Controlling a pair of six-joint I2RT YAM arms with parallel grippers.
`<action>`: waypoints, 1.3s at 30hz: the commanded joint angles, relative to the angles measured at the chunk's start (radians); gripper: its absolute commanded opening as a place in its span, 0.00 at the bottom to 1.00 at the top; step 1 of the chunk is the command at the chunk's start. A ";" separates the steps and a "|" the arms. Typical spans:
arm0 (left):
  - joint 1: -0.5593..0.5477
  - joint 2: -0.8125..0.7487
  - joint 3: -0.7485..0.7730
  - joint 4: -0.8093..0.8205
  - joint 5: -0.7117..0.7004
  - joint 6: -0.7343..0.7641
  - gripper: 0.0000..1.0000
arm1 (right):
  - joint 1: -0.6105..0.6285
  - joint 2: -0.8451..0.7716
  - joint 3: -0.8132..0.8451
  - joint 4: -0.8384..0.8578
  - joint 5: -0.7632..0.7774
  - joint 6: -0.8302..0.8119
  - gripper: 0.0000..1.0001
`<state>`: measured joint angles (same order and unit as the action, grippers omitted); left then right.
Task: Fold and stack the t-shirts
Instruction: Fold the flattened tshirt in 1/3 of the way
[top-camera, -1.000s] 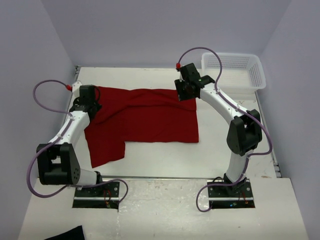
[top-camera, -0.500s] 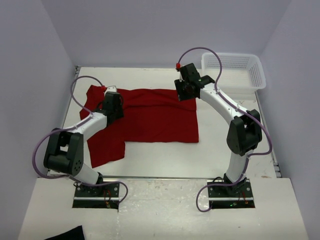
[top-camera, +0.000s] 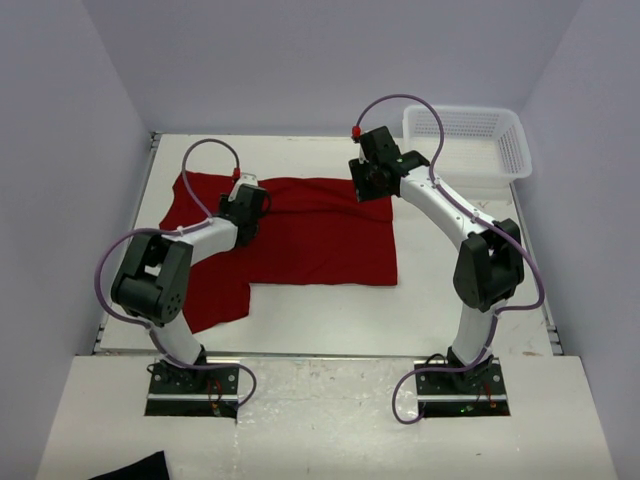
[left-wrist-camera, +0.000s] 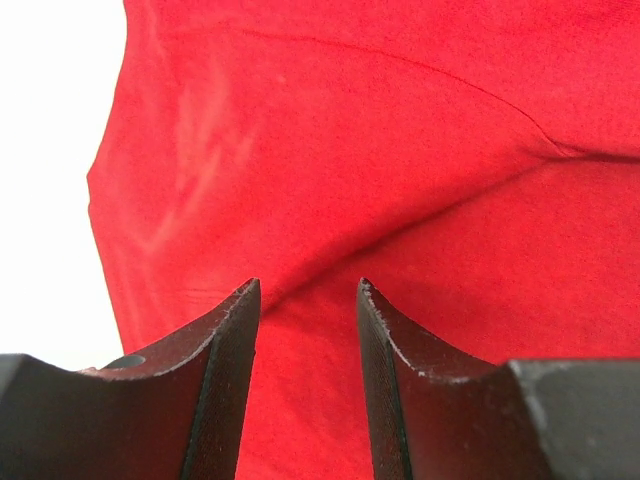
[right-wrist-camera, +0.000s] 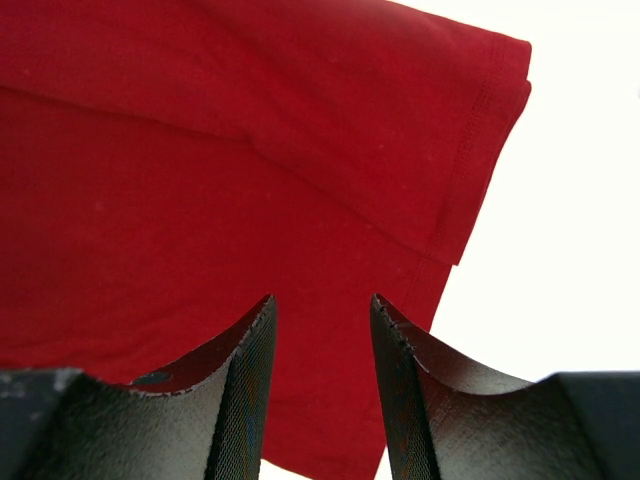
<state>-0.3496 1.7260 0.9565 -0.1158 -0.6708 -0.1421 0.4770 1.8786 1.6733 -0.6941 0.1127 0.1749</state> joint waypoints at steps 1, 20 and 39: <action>-0.011 0.007 0.025 0.084 -0.111 0.091 0.45 | 0.005 0.008 0.036 0.010 -0.005 -0.012 0.44; -0.032 0.139 0.099 0.070 -0.168 0.236 0.43 | 0.005 -0.001 0.022 0.021 -0.008 -0.009 0.44; -0.002 0.239 0.206 -0.048 -0.021 0.231 0.37 | 0.006 0.001 0.023 0.019 0.013 -0.014 0.44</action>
<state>-0.3702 1.9633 1.1282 -0.1402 -0.7456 0.0757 0.4774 1.8786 1.6733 -0.6910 0.1127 0.1745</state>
